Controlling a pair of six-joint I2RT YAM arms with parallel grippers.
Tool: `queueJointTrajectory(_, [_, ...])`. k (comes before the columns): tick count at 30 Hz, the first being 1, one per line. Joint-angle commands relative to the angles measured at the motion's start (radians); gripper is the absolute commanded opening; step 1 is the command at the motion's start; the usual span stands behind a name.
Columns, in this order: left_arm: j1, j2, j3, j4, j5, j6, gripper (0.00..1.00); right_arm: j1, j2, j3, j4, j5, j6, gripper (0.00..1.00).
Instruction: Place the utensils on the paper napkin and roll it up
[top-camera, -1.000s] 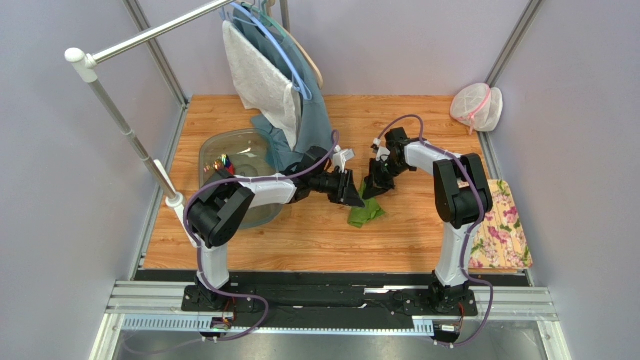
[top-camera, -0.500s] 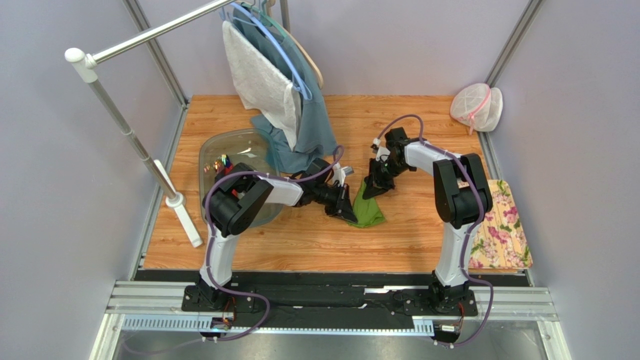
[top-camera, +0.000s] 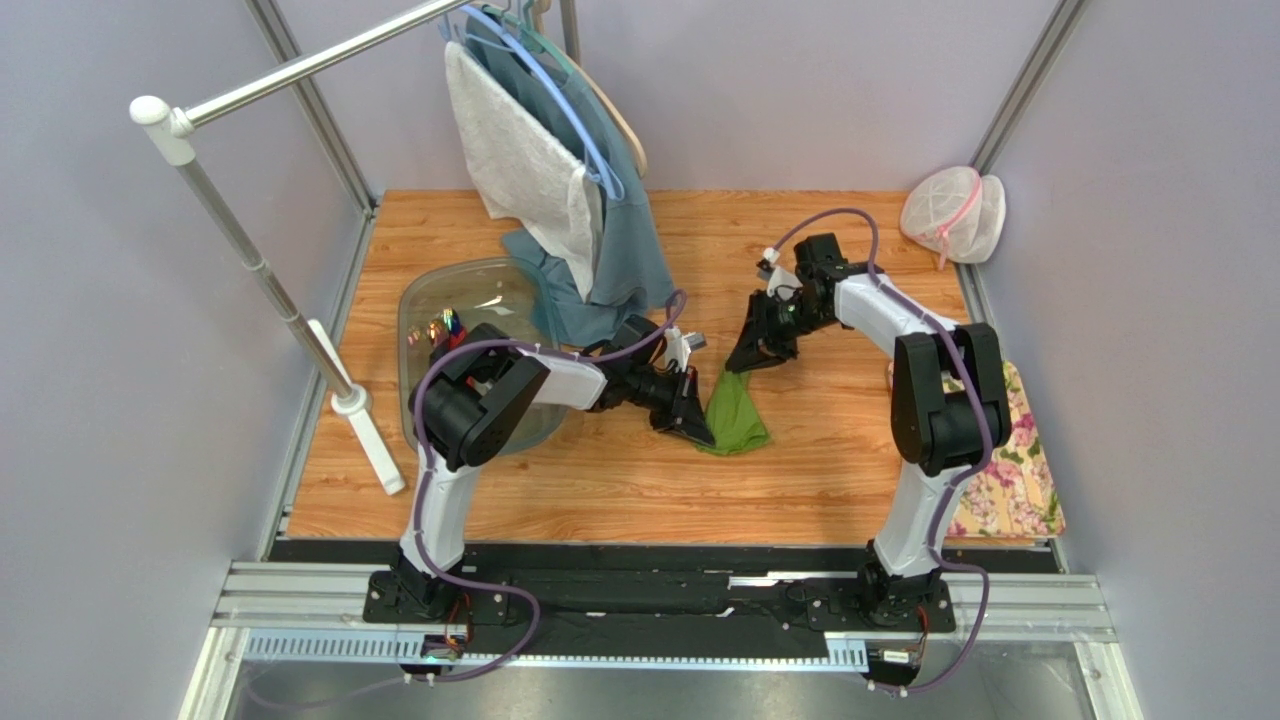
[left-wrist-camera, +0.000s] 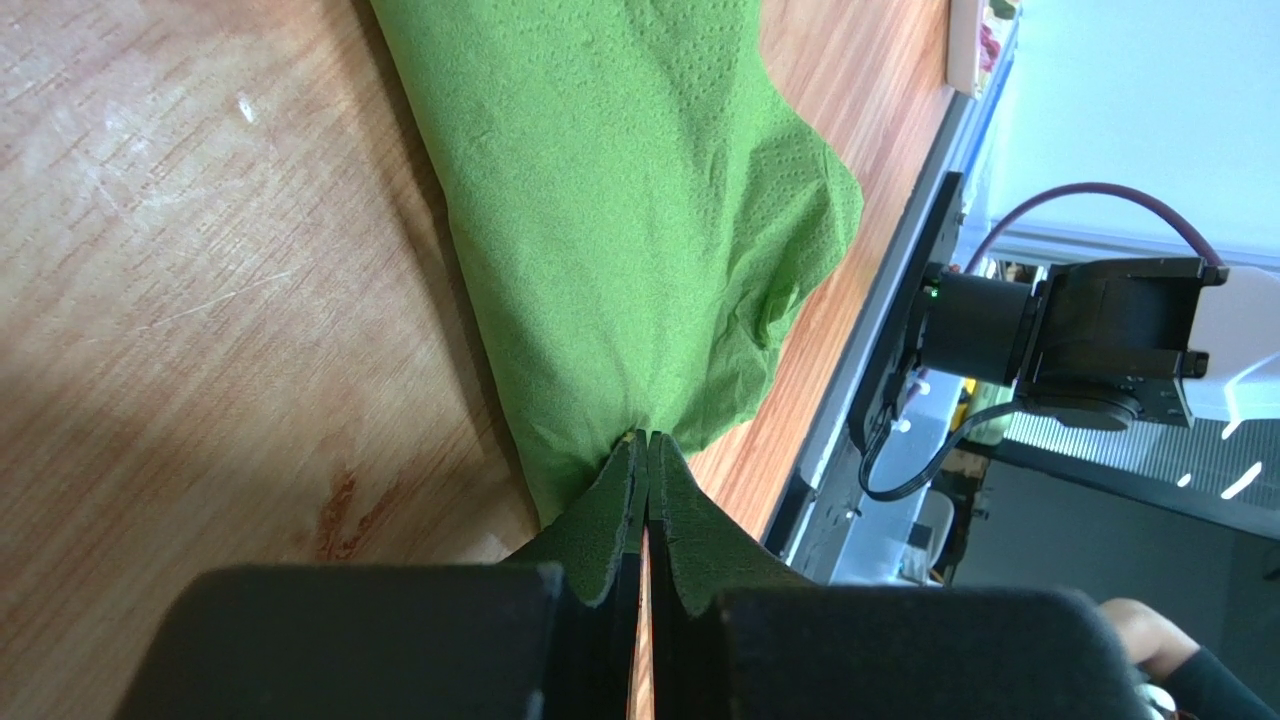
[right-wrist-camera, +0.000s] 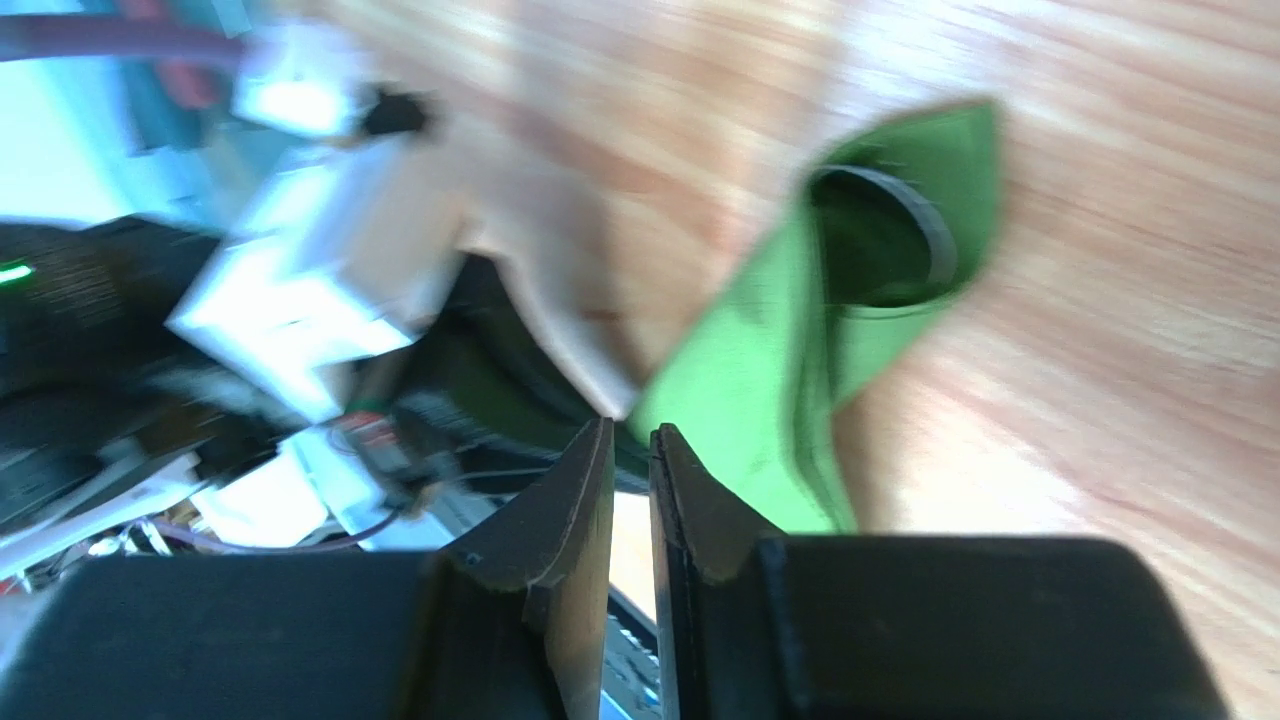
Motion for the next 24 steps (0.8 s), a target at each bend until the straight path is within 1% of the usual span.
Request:
queueJointTrajectory(1, [0.004, 0.043, -0.007, -0.045, -0.068, 0.019, 0.02, 0.007, -0.048, -0.001, 0.048, -0.119, 0.06, 0.18])
queueJointTrajectory(3, [0.004, 0.045, -0.009, -0.045, -0.068, 0.019, 0.02, 0.01, -0.037, -0.053, 0.079, -0.136, 0.09, 0.18])
queueJointTrajectory(6, [0.005, 0.043, -0.012, -0.042, -0.066, 0.018, 0.02, 0.012, -0.023, -0.116, 0.103, -0.146, 0.081, 0.17])
queueJointTrajectory(10, [0.01, 0.043, -0.016, -0.037, -0.065, 0.016, 0.02, -0.006, 0.01, -0.163, 0.114, -0.088, 0.035, 0.14])
queueJointTrajectory(15, [0.01, 0.028, -0.019, -0.01, -0.05, 0.014, 0.03, -0.016, 0.072, -0.173, 0.119, -0.012, -0.025, 0.13])
queueJointTrajectory(18, [0.01, -0.005, -0.024, 0.032, -0.028, 0.005, 0.08, -0.017, 0.09, -0.173, 0.117, 0.032, -0.054, 0.11])
queueJointTrajectory(19, [0.01, -0.018, -0.025, 0.046, -0.018, 0.001, 0.13, -0.016, 0.101, -0.171, 0.117, 0.047, -0.064, 0.11])
queueJointTrajectory(21, [0.008, -0.056, -0.025, 0.078, 0.001, -0.013, 0.15, -0.016, 0.108, -0.17, 0.117, 0.06, -0.072, 0.11])
queueJointTrajectory(22, [0.008, -0.07, -0.024, 0.087, 0.009, -0.016, 0.19, -0.016, 0.112, -0.17, 0.117, 0.07, -0.078, 0.1])
queueJointTrajectory(24, [0.007, -0.102, -0.007, 0.092, 0.015, -0.018, 0.21, -0.016, 0.116, -0.17, 0.116, 0.075, -0.088, 0.1])
